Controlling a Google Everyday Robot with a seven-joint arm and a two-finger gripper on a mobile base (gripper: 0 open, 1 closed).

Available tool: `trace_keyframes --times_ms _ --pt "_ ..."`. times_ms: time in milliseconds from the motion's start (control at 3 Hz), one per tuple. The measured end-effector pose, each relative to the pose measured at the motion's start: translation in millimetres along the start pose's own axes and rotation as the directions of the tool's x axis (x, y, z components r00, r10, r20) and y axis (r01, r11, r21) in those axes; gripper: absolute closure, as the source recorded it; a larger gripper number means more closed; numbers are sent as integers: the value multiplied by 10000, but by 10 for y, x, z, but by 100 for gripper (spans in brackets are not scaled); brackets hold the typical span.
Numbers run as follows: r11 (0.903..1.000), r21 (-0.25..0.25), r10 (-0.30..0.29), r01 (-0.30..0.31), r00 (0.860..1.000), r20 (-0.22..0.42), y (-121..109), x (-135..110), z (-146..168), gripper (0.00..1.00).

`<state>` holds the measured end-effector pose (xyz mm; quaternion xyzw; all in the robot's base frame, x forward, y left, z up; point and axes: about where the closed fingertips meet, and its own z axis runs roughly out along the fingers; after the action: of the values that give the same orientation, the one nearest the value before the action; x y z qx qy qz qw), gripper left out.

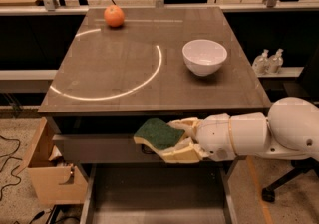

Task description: Place sponge into middle drawer

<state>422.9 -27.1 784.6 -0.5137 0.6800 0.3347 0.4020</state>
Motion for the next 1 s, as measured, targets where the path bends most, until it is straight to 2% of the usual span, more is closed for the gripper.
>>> trace_keyframes --times_ms 667,1000 --pt "9995 29 303 -302 9936 -1087 88 842 -378 100" --pt "9992 -130 363 -388 9875 -1532 97 1291 -405 100"
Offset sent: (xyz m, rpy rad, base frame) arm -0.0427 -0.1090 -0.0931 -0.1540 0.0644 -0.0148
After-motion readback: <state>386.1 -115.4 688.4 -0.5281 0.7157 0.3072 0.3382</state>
